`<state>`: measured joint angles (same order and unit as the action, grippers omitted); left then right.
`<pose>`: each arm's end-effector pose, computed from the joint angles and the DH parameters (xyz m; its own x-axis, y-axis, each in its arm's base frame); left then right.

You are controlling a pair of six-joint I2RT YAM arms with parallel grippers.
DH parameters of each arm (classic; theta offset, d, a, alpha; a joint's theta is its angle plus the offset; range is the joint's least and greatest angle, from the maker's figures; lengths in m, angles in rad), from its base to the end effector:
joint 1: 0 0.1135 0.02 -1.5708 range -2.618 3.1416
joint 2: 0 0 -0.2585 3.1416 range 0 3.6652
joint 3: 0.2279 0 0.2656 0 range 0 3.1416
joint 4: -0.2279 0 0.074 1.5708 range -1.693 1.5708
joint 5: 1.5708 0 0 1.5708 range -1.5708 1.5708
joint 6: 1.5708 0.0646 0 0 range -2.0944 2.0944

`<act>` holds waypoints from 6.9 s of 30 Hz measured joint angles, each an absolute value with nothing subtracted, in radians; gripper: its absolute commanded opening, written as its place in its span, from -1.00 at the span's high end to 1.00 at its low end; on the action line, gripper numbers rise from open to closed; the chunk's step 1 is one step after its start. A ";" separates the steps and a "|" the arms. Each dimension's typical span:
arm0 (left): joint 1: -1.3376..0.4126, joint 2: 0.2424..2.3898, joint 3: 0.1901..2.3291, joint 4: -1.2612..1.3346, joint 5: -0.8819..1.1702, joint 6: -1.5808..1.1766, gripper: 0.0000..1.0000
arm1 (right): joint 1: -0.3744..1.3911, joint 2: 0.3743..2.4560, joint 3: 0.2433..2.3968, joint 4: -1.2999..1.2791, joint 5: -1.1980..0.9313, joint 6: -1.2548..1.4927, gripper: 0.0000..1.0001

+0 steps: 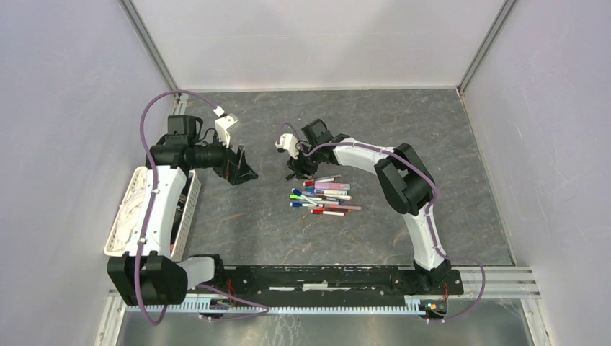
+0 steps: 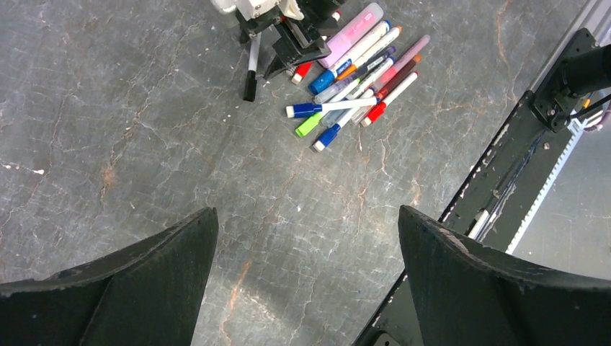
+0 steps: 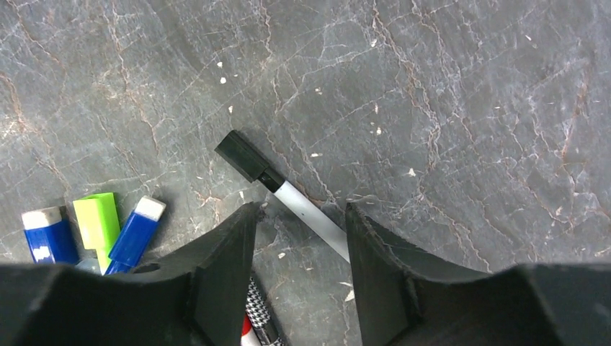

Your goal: Open the pen caps

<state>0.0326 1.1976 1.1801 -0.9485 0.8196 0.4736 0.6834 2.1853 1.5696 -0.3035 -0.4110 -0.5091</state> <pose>0.2540 -0.0390 0.3125 -0.5524 0.2934 -0.7802 0.7248 0.6313 -0.2757 0.3681 0.3330 0.1183 -0.1647 -0.7103 -0.6844 -0.9700 0.2424 -0.0182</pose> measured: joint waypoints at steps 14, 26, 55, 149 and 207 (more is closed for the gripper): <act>0.033 1.205 1.189 -0.964 0.823 0.475 -1.00 | 0.688 2.193 1.569 -0.262 -0.379 -0.448 0.82; 0.033 1.213 1.176 -0.980 0.832 0.564 -1.00 | 0.685 2.173 1.505 -0.139 -0.319 -0.387 1.00; -0.146 1.386 1.104 -1.301 1.032 1.322 -0.49 | 0.831 1.780 1.210 -0.110 -0.845 0.017 1.00; -0.234 1.615 0.840 -0.294 0.413 0.746 0.12 | 0.241 1.458 0.604 0.012 0.139 0.116 0.73; -0.175 1.174 1.246 -0.875 0.661 0.498 -1.00 | 0.630 1.787 1.092 -0.215 -0.297 -0.294 0.22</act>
